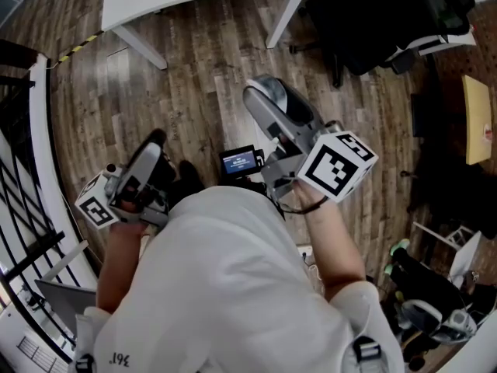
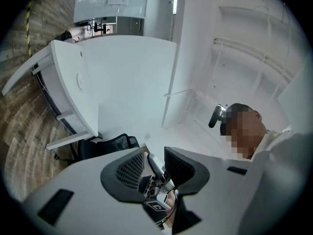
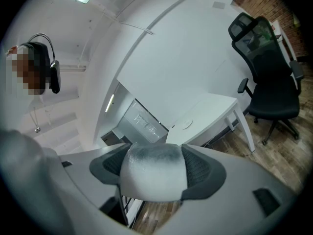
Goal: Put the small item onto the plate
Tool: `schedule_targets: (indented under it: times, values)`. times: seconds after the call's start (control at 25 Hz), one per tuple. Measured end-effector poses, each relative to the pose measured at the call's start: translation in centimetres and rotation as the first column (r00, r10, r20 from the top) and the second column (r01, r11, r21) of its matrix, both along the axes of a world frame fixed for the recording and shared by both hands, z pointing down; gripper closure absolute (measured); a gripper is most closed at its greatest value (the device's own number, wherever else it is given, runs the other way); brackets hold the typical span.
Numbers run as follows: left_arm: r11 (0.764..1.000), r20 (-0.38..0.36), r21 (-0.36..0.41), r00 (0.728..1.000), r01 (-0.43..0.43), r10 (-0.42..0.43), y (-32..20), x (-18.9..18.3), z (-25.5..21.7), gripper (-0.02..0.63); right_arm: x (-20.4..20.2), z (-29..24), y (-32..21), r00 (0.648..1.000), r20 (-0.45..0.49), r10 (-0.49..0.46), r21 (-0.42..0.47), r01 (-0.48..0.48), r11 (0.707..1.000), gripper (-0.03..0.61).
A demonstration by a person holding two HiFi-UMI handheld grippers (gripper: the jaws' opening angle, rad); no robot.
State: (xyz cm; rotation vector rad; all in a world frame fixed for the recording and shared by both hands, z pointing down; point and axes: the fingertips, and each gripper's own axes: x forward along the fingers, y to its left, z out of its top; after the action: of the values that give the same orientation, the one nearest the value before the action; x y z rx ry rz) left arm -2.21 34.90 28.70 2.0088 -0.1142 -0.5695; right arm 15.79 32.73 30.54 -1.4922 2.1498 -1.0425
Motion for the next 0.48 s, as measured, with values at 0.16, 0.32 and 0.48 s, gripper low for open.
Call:
schedule_targets:
  times: [0.16,0.32,0.48]
  values:
    - [1.000,0.000,-0.002,1.000,0.020,-0.020,-0.1,0.4,0.2,0.502,0.4,0.5,-0.4,1.000,0.014,-0.018,-0.004,0.018,1.000,0.259]
    - [0.999,0.013,0.000,0.999,0.036,-0.036,-0.6,0.5,-0.2,0.502,0.5,0.6,-1.1,0.999,0.017,-0.030,-0.002,0.030,1.000,0.258]
    - [0.999,0.020,0.002,0.999,0.043,-0.043,-1.8,0.3,-0.1,0.502,0.5,0.8,-2.3,0.999,0.034,-0.031,-0.004,0.031,1.000,0.259]
